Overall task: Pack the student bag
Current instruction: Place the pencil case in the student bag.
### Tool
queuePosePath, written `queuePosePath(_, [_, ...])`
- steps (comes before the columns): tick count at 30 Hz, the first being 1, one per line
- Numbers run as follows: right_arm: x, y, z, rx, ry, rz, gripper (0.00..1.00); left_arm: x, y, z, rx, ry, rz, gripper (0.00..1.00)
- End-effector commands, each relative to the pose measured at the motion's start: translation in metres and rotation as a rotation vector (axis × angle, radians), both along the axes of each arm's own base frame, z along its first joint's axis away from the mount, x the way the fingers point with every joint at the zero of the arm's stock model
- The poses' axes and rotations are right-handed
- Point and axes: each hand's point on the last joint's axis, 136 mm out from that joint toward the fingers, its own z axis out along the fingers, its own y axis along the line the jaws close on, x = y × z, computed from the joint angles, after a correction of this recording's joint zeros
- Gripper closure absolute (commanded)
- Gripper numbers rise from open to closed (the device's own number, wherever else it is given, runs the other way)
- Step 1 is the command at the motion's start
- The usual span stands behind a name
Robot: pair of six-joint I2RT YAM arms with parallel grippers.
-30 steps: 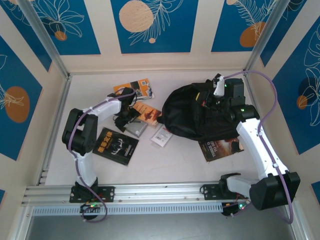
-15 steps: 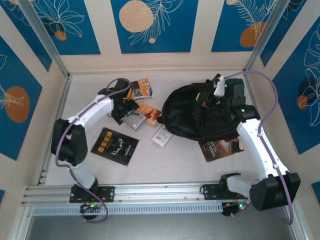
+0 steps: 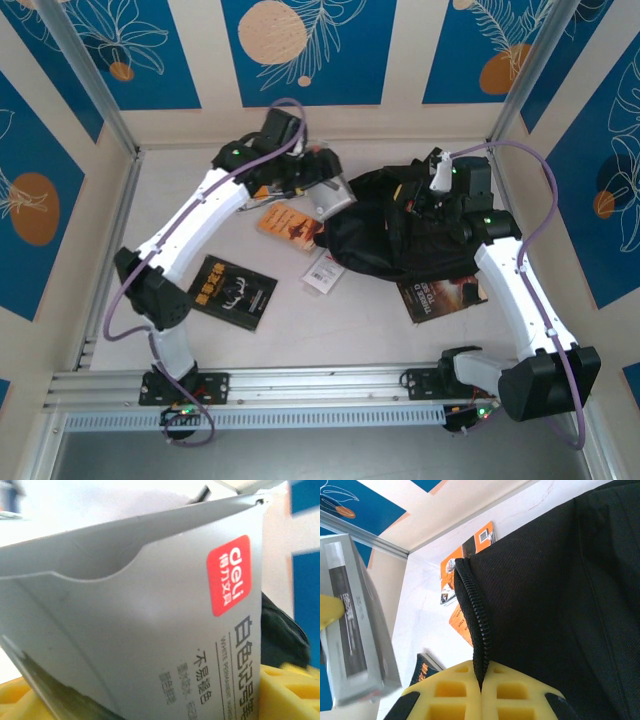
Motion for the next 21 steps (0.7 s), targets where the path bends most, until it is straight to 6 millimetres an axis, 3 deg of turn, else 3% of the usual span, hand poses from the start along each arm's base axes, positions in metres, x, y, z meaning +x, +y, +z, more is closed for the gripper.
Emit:
queuePosePath(1, [-0.002, 0.002, 0.034, 0.037, -0.079, 0.020, 1.00, -0.011, -0.038, -0.025, 0.019, 0.049, -0.173, 0.21])
queuePosePath(4, [-0.001, 0.002, 0.038, 0.044, -0.083, 0.016, 1.00, -0.018, -0.062, -0.040, 0.005, 0.081, -0.243, 0.21])
queuePosePath(11, [0.001, 0.002, 0.046, 0.062, -0.095, 0.015, 1.00, -0.014, -0.093, -0.078, -0.018, 0.119, -0.328, 0.22])
queuePosePath(21, [-0.002, 0.003, 0.041, 0.076, -0.083, 0.013, 1.00, 0.006, -0.099, -0.143, 0.136, 0.177, -0.274, 0.23])
